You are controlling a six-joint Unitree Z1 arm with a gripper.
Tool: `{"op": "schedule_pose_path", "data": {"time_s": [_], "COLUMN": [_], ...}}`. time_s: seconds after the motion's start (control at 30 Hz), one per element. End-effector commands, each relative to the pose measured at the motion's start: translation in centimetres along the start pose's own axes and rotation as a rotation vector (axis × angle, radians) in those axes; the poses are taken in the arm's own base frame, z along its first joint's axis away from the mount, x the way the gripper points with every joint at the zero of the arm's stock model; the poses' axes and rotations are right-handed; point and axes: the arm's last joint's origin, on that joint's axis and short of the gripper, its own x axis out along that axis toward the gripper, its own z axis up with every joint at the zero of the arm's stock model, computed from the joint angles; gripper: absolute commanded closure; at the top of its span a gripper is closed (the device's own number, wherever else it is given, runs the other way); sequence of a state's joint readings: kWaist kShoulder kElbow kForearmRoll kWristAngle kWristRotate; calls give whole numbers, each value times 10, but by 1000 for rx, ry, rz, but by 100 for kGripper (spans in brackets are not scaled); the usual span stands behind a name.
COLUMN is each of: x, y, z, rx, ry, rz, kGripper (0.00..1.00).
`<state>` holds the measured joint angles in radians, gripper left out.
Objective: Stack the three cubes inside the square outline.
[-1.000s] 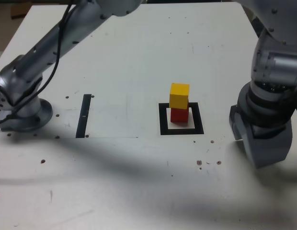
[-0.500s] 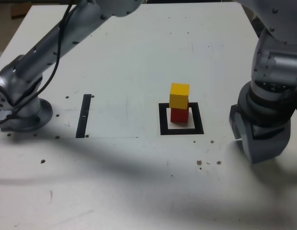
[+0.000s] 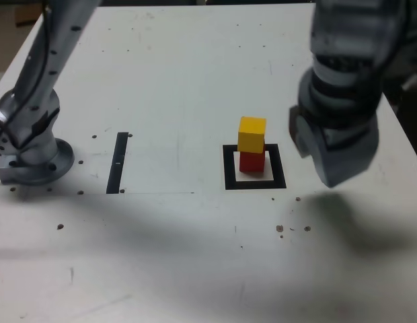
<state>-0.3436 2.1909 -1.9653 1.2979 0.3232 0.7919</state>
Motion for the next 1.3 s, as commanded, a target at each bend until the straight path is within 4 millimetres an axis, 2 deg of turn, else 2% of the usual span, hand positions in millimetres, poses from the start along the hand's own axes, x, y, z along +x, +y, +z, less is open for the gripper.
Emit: {"op": "schedule_pose_path", "data": {"time_s": [0.0,0.3,0.4,0.73,0.97,1.27], "x": [-11,-45,-48,-47,-37,-21], "y": [-3,-17,-20,-26,-27,-20], "z": [-10,-49,-61,-90,-105,-117], "rx": [-34,-223,-298,-582,-750,-852], "ry": [-7,-9,-1,-7,23,55], "rz": [8,-1,-35,-145,-195,-233], "kGripper": [62,62,62,62,62,62]}}
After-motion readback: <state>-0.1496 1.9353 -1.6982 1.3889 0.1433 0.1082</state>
